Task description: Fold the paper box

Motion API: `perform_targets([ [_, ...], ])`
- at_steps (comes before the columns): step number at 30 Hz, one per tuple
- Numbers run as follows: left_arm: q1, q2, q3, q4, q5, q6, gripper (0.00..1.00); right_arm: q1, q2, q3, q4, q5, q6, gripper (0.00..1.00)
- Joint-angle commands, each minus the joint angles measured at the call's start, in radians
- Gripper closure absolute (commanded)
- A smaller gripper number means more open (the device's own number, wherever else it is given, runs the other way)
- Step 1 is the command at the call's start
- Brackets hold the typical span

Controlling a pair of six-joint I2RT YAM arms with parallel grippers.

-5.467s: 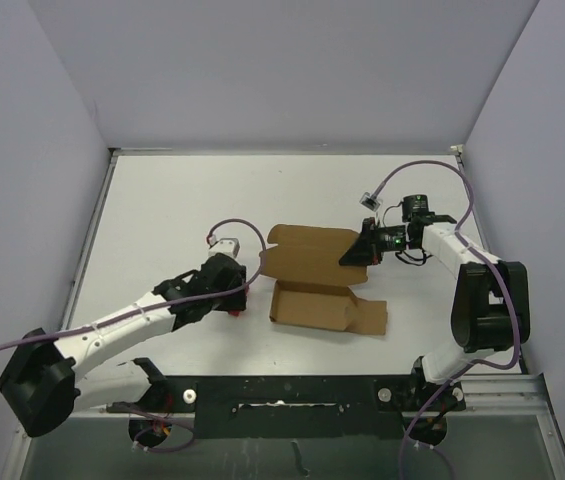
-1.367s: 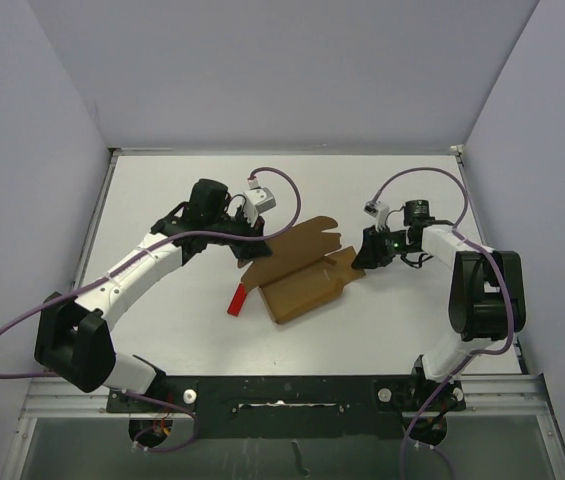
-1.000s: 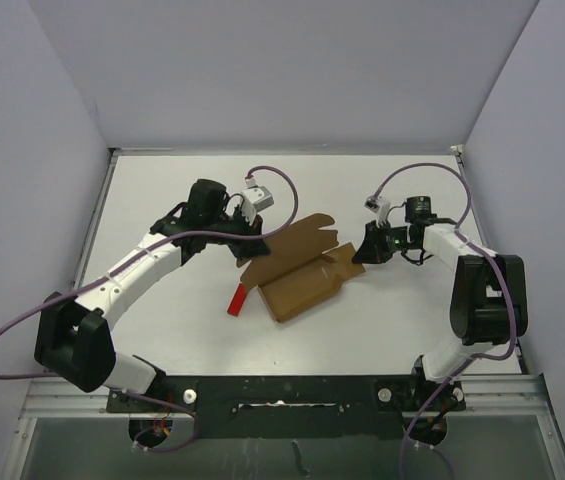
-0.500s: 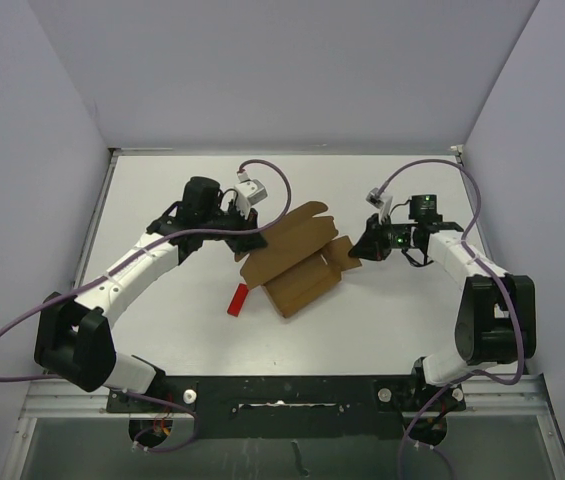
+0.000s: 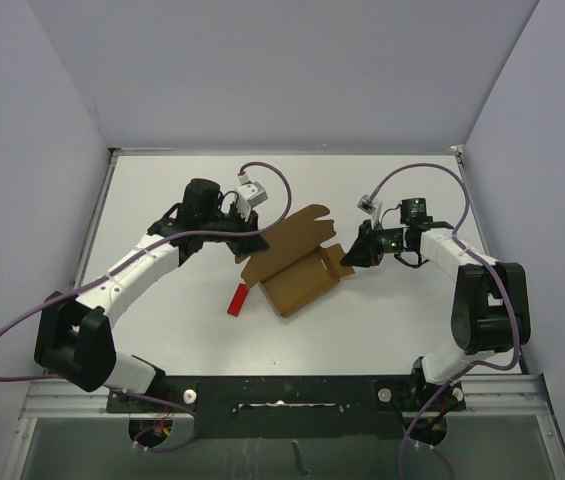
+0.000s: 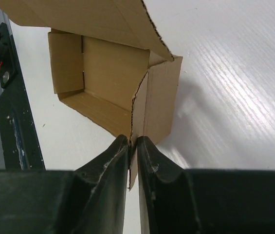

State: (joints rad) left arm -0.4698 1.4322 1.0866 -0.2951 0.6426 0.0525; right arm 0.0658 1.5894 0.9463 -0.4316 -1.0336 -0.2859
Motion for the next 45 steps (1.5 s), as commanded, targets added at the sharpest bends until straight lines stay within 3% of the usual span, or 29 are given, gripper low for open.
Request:
perform_targets([
  [1, -0.006, -0.062, 0.007, 0.05, 0.05, -0.002, 1.0, 0.003, 0.004, 0.034, -0.009, -0.075, -0.021, 0.83],
  [19, -0.012, -0.062, 0.01, 0.04, 0.054, 0.01, 1.0, -0.07, 0.066, 0.056, -0.034, -0.314, 0.006, 0.4],
  [29, -0.02, -0.066, 0.01, 0.037, 0.056, 0.018, 1.0, -0.186, 0.027, 0.082, -0.058, -0.343, 0.018, 0.34],
  [32, -0.023, -0.068, 0.01, 0.035, 0.057, 0.022, 1.0, -0.208, 0.018, 0.083, -0.045, -0.312, 0.041, 0.36],
  [34, -0.025, -0.069, 0.01, 0.034, 0.056, 0.025, 1.0, -0.23, 0.016, 0.077, -0.022, -0.282, 0.073, 0.43],
  [41, -0.028, -0.07, 0.01, 0.033, 0.06, 0.03, 1.0, -0.289, 0.016, 0.039, 0.083, -0.015, 0.216, 0.85],
  [45, -0.032, -0.072, 0.01, 0.033, 0.064, 0.031, 1.0, -0.286, 0.046, 0.04, 0.092, 0.082, 0.235, 0.99],
])
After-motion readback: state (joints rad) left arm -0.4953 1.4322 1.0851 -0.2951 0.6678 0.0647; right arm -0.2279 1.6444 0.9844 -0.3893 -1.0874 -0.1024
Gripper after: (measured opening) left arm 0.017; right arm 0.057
